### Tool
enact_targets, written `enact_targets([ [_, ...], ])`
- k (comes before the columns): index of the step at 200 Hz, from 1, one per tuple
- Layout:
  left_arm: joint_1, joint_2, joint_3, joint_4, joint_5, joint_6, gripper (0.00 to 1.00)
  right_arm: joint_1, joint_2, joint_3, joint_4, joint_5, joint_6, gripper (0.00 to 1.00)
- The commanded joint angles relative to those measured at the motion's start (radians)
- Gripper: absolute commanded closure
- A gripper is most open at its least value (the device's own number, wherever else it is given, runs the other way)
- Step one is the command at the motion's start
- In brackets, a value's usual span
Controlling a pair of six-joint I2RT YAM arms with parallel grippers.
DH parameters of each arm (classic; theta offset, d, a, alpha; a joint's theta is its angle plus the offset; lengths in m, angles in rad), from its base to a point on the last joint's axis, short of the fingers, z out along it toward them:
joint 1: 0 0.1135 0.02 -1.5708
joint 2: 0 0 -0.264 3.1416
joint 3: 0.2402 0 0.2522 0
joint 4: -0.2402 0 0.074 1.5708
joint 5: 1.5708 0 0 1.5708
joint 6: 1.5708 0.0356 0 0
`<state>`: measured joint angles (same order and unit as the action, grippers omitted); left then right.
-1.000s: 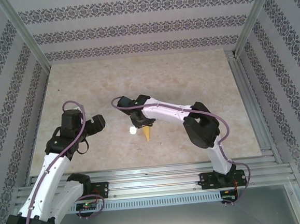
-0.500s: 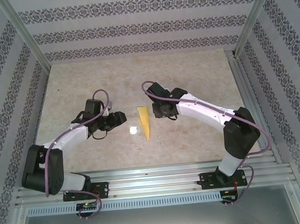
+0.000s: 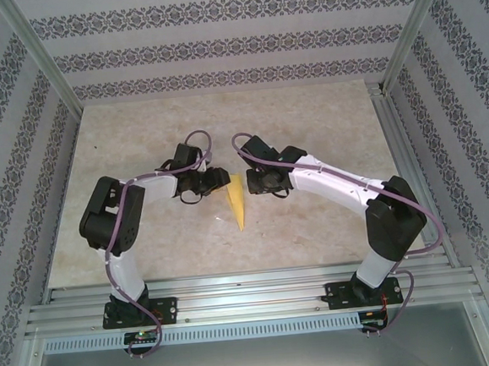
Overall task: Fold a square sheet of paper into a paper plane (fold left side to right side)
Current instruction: Turn over the paper plane at the center of the table.
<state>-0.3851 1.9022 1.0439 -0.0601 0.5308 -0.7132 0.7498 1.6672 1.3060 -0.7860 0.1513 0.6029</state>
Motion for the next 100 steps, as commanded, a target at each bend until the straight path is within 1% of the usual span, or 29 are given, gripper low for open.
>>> enact_targets([
  [1,-0.027,0.042,0.059,0.013,-0.02,0.003,0.61,-0.009,-0.032,-0.014,0.026,-0.016,-0.002,0.64],
  [17,-0.036,0.06,0.086,0.002,-0.026,0.002,0.66,-0.004,-0.046,-0.03,0.045,-0.027,-0.004,0.64],
  [32,-0.041,0.071,0.107,-0.004,-0.033,0.0,0.74,0.003,-0.059,-0.05,0.066,-0.035,-0.006,0.65],
  [51,-0.047,0.08,0.13,-0.015,-0.036,-0.005,0.89,0.025,-0.066,-0.061,0.073,-0.027,-0.011,0.65],
  [69,-0.049,0.056,0.125,-0.035,-0.038,-0.032,1.0,0.064,-0.069,-0.068,0.077,-0.007,-0.02,0.67],
  [80,-0.05,0.018,0.117,-0.077,-0.048,-0.057,1.0,0.09,-0.078,-0.077,0.088,0.011,-0.028,0.67],
  [100,-0.045,-0.09,0.108,-0.217,-0.075,-0.104,1.0,0.134,-0.121,-0.122,0.134,0.055,-0.053,0.66],
])
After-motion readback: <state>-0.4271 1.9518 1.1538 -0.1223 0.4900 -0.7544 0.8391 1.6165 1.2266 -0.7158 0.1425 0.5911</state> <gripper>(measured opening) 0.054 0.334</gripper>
